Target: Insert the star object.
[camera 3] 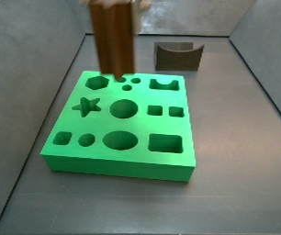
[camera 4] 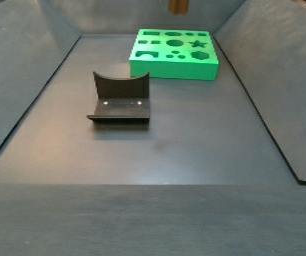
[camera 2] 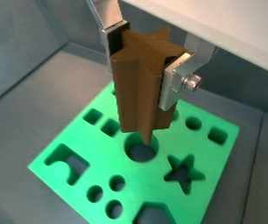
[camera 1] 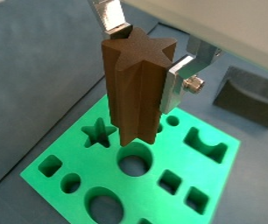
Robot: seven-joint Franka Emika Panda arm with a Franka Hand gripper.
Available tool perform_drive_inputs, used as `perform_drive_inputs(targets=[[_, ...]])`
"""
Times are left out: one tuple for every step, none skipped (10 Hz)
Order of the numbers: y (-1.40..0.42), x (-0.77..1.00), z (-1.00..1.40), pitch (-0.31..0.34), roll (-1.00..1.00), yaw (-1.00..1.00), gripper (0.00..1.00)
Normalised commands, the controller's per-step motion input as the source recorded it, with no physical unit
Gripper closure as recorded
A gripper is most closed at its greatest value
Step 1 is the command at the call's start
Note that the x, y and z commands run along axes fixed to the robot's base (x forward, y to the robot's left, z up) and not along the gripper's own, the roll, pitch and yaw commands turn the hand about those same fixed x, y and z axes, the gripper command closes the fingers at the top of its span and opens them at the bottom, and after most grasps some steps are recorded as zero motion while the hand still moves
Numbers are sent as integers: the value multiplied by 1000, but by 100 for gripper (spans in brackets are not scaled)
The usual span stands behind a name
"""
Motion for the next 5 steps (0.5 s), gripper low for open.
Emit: perform_drive_inputs(targets=[[49, -774, -640, -229, 114, -286, 100], [17, -763, -600, -171, 117, -323, 100], [0, -380, -437, -120, 14, -206, 100], [0, -57, -389, -60, 0, -80, 100], [0, 0, -323, 0, 0, -60, 100]])
